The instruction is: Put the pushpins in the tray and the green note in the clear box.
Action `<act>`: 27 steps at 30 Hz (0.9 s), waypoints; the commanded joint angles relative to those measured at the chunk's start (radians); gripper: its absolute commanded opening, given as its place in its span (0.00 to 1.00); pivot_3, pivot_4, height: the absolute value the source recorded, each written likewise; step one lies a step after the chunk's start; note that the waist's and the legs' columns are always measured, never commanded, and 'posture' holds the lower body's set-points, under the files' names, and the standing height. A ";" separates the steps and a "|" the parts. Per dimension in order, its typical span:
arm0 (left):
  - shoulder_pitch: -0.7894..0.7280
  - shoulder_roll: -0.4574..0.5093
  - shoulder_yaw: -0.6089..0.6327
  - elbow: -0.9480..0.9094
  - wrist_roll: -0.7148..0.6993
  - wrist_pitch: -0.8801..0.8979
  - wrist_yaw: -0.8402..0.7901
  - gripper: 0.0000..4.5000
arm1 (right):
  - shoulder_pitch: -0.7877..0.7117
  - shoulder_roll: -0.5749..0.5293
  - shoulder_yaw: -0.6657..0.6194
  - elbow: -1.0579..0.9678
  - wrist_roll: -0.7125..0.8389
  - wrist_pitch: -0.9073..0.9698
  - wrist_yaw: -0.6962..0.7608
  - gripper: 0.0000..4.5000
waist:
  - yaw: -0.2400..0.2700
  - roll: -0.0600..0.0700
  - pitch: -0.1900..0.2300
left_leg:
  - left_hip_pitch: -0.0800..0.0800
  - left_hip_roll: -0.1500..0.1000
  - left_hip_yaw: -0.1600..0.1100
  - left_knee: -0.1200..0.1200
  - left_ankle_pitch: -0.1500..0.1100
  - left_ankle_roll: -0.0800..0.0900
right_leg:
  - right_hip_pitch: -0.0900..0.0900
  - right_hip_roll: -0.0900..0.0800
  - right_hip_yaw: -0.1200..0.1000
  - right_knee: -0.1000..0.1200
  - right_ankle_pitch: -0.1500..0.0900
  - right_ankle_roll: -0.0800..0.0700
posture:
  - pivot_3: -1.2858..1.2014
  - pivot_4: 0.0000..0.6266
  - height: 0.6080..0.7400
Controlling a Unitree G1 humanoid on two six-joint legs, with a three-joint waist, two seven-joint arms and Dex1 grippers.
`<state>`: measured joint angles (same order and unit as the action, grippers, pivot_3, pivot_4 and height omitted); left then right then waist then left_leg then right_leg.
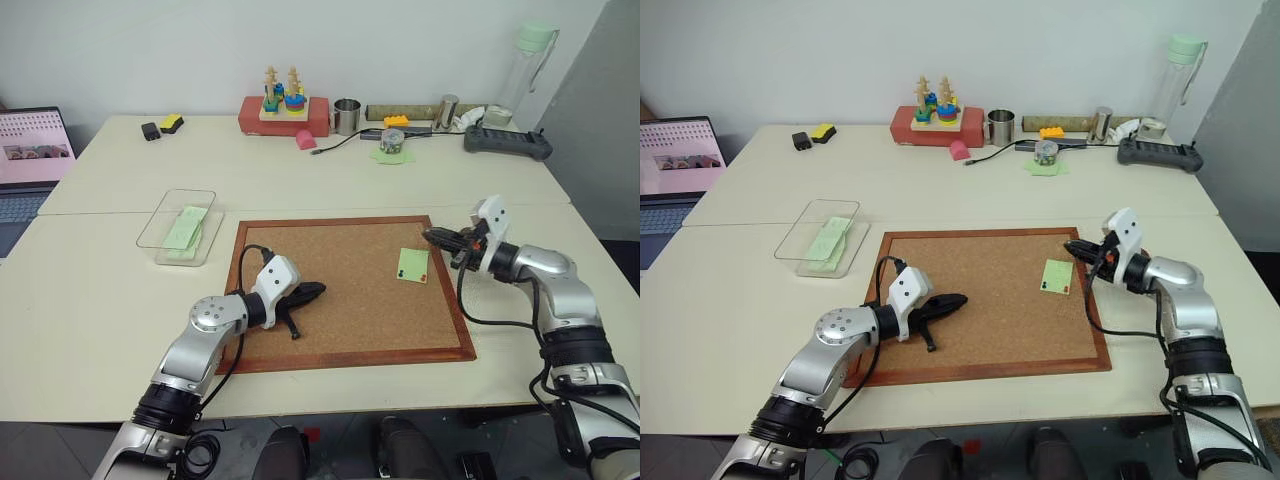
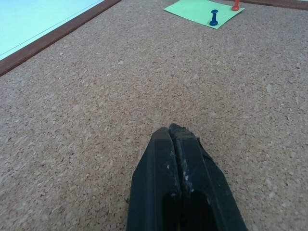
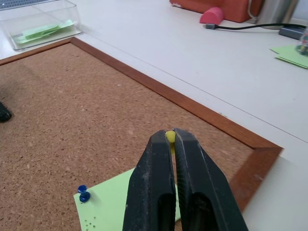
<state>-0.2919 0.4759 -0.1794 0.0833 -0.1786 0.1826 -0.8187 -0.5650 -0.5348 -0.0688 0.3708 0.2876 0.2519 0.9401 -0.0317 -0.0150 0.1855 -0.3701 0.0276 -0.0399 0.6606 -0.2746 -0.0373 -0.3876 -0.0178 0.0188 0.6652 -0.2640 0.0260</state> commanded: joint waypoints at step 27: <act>0.029 0.007 0.000 0.019 0.016 0.030 -0.025 0.00 | 0.043 -0.125 -0.096 0.030 -0.059 0.021 -0.195 0.66 | -0.001 0.000 0.000 | 0.000 0.000 0.003 -0.001 0.000 0.000 | -0.001 0.000 0.002 -0.002 -0.002 0.002 | 0.52 0.24 1.00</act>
<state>-0.2902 0.4733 -0.1685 0.0753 -0.1840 0.1841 -0.8426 -0.5198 -0.6378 -0.1352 0.4684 0.1912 0.2894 0.7153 -0.0326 -0.0150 0.1855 -0.3704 0.0275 -0.0373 0.6593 -0.2748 -0.0372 -0.3883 -0.0175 0.0212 0.6636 -0.2655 0.0285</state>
